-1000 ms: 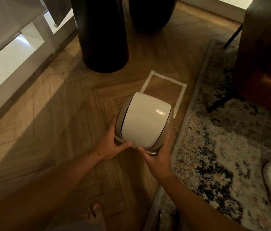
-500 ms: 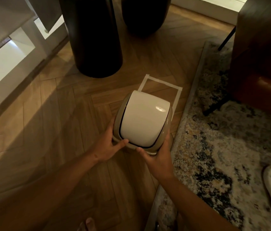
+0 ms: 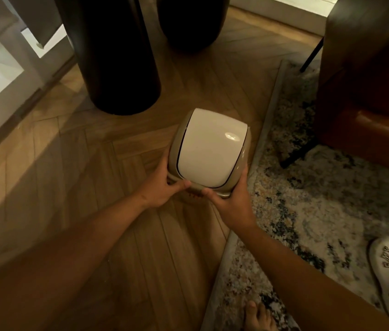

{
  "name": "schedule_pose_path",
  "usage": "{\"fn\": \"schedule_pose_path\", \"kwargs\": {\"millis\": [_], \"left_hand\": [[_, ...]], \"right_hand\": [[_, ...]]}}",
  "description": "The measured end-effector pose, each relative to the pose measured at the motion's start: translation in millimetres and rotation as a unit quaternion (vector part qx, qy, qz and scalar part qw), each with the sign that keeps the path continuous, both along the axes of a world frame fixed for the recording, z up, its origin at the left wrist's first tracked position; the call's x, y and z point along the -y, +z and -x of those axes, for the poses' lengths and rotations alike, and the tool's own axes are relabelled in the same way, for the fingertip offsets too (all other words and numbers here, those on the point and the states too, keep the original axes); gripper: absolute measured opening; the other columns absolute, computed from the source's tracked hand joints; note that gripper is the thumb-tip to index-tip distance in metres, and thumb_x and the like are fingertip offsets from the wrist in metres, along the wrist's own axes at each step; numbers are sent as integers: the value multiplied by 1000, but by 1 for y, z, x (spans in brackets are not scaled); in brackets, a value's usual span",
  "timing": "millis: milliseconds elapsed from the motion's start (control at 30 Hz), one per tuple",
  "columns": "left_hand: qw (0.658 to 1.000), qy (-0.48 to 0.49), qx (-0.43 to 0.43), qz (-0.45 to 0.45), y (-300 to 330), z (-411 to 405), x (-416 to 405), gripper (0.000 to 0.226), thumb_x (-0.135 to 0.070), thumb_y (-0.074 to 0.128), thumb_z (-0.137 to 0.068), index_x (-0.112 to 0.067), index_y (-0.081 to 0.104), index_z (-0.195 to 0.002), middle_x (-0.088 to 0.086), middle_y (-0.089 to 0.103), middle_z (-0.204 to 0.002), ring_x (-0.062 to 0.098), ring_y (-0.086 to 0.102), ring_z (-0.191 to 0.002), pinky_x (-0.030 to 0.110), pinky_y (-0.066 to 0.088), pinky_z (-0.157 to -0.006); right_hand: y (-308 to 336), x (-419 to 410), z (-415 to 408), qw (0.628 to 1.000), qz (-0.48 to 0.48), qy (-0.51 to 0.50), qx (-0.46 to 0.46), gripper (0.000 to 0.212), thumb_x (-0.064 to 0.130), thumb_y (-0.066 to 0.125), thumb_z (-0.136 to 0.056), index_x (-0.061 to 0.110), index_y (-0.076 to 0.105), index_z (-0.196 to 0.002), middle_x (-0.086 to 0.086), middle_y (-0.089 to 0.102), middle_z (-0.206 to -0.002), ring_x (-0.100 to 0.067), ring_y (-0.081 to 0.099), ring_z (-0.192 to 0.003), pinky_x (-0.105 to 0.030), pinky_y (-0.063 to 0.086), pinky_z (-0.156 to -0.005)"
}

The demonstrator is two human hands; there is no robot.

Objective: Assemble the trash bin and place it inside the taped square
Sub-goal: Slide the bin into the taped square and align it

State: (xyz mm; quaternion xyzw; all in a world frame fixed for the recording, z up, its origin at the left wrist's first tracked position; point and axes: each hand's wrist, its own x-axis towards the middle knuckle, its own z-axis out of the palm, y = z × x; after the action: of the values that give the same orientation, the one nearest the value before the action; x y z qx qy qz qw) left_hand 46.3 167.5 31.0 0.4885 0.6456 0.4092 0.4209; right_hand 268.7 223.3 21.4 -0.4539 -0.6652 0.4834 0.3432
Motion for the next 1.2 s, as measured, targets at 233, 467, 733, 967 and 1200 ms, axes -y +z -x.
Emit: {"fn": "schedule_pose_path", "kwargs": {"millis": [233,467,733,967,1200], "left_hand": [[1000,4,-3,-13,-3,-5,-43,102,-13,78,-83,-15,7,-157,-5,38,-149,0,42,-131,25,39,-109],[1000,-2,-3,-17,-13,4,-87,100,-9,75,-85,-20,5,-156,-27,37,-131,-30,44,-108,2,42,-84],[999,-14,-18,-26,-12,10,-135,103,-19,78,-84,-20,5,-157,-30,41,-124,-30,45,-104,1,41,-83],[1000,-13,-4,-11,-14,20,-173,107,-27,78,-82,-25,2,-156,-19,40,-130,-9,50,-108,4,48,-74],[1000,-10,17,-14,-16,28,-204,105,-28,79,-82,-33,4,-156,-1,37,-150,9,42,-127,12,47,-82]], "right_hand": [[-4,-44,-2,1000,-19,-1,-1,127,51,95,-71,35,12,-166,14,53,-155,-2,55,-138,-20,50,-107],[-8,-83,0,1000,-28,-1,-11,126,37,96,-74,31,10,-166,11,53,-155,-4,54,-140,-32,49,-113],[-5,-129,4,999,-44,7,-21,113,35,93,-78,35,16,-161,13,58,-148,-1,58,-134,-19,51,-104],[-11,-163,9,999,-47,3,-27,120,31,93,-78,20,11,-166,2,57,-151,-2,59,-133,-23,53,-105],[-16,-193,19,998,-56,-11,-28,114,33,93,-78,21,19,-164,3,57,-149,-5,59,-133,-28,55,-105]]}}
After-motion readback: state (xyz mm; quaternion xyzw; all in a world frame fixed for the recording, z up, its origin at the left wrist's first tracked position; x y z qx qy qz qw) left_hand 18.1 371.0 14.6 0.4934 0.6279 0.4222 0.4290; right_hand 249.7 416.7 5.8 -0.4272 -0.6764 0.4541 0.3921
